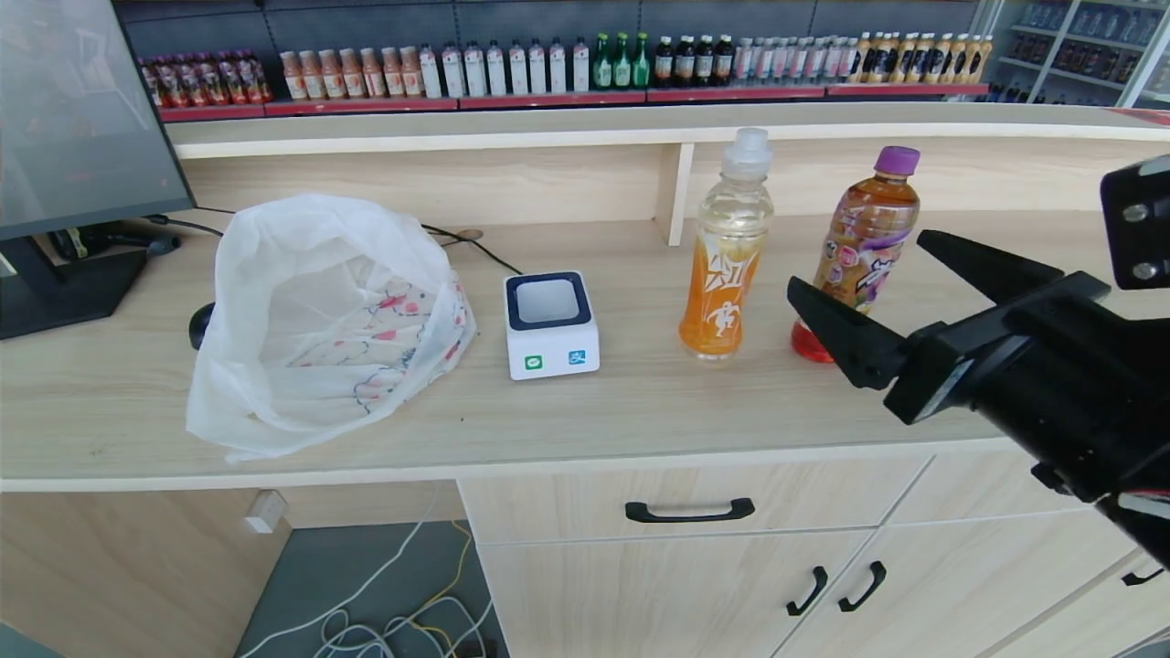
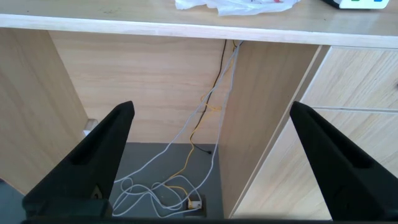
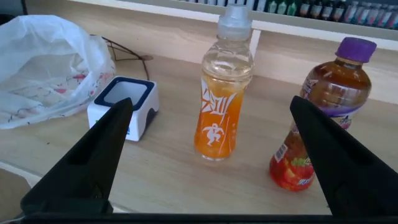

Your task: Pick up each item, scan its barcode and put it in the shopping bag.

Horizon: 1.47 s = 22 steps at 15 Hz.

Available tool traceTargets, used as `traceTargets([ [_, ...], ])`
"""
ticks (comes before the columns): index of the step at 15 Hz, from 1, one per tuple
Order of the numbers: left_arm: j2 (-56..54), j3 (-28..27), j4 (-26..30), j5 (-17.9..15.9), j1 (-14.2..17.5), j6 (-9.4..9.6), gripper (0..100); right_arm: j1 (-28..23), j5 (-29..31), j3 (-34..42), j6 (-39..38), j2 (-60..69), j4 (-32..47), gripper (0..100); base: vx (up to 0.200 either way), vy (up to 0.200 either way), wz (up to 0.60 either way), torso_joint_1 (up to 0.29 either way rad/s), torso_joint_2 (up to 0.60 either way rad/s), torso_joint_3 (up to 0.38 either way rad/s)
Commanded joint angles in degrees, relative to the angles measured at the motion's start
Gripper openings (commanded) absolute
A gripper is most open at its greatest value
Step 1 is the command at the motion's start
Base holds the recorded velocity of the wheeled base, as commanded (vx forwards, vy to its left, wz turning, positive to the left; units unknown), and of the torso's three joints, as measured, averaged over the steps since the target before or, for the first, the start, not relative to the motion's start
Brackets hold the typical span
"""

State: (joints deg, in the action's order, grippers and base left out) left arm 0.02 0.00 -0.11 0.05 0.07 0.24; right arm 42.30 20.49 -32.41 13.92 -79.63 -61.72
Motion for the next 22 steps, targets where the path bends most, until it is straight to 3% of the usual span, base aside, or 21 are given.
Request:
traceTargets([
  [1, -0.02, 0.0, 0.02, 0.04, 0.01, 0.02, 100, 1.91, 2.89, -0.54, -1.18, -7.73, -4.64, 100, 0.0, 0.0, 0.0, 0.0, 0.0, 0.0],
  [10, -0.02, 0.0, -0.07, 0.04, 0.01, 0.02, 100, 1.56, 4.64, -0.81, -3.9, -11.78, -5.69, 100, 0.0, 0.0, 0.0, 0.0, 0.0, 0.0],
  [14, -0.02, 0.0, 0.02, 0.04, 0.01, 0.02, 100, -1.87, 4.56, -0.37, -7.07, -14.41, -7.1, 100, 0.0, 0.0, 0.0, 0.0, 0.0, 0.0],
  [22, -0.02, 0.0, -0.07, 0.04, 0.01, 0.02, 100, -5.04, 0.16, -11.09, -7.33, -21.71, -7.27, 100, 0.0, 0.0, 0.0, 0.0, 0.0, 0.0],
])
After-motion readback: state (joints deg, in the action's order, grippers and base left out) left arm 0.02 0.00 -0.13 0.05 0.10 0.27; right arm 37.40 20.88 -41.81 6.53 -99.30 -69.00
